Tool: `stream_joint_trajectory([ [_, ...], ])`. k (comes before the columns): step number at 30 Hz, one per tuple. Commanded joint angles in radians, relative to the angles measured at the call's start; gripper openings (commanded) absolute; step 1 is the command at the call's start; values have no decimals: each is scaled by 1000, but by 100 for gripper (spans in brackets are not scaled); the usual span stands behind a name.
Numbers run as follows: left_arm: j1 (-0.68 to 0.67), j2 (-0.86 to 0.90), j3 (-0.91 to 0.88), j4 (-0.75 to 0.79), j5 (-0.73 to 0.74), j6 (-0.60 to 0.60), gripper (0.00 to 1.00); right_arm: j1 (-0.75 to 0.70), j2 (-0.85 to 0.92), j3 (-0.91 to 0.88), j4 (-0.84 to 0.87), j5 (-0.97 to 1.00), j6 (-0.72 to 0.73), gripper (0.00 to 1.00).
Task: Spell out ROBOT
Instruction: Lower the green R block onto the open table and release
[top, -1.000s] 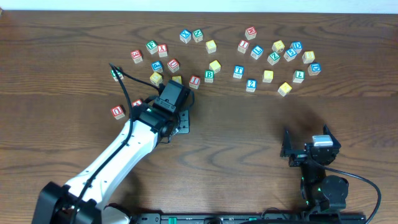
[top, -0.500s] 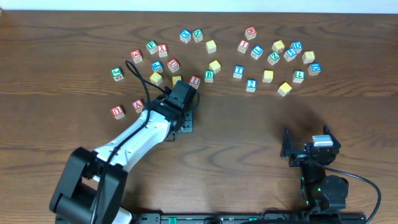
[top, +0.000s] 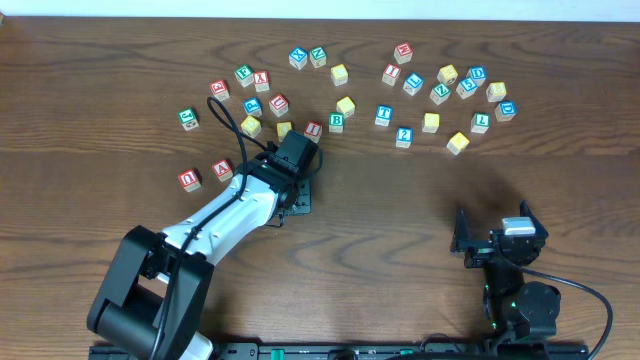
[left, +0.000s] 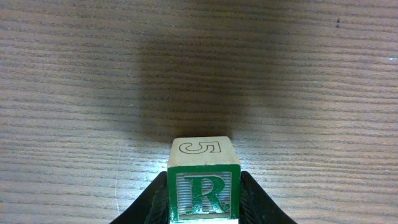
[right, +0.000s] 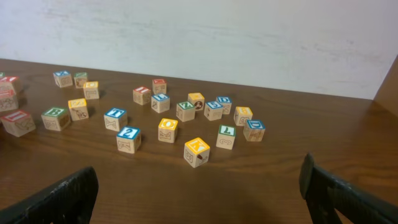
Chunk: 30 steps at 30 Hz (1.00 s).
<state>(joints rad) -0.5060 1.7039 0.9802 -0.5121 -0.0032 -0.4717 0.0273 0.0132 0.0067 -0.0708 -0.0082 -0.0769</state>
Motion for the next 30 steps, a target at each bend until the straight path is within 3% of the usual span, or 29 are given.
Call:
stream_joint_trajectory([
  [1, -1, 9, -13, 2, -16, -4, 28, -7, -1, -1, -5, -6, 12, 99],
  [30, -1, 12, -13, 8, -39, -1, 28, -7, 0, -1, -4, -5, 12, 99],
])
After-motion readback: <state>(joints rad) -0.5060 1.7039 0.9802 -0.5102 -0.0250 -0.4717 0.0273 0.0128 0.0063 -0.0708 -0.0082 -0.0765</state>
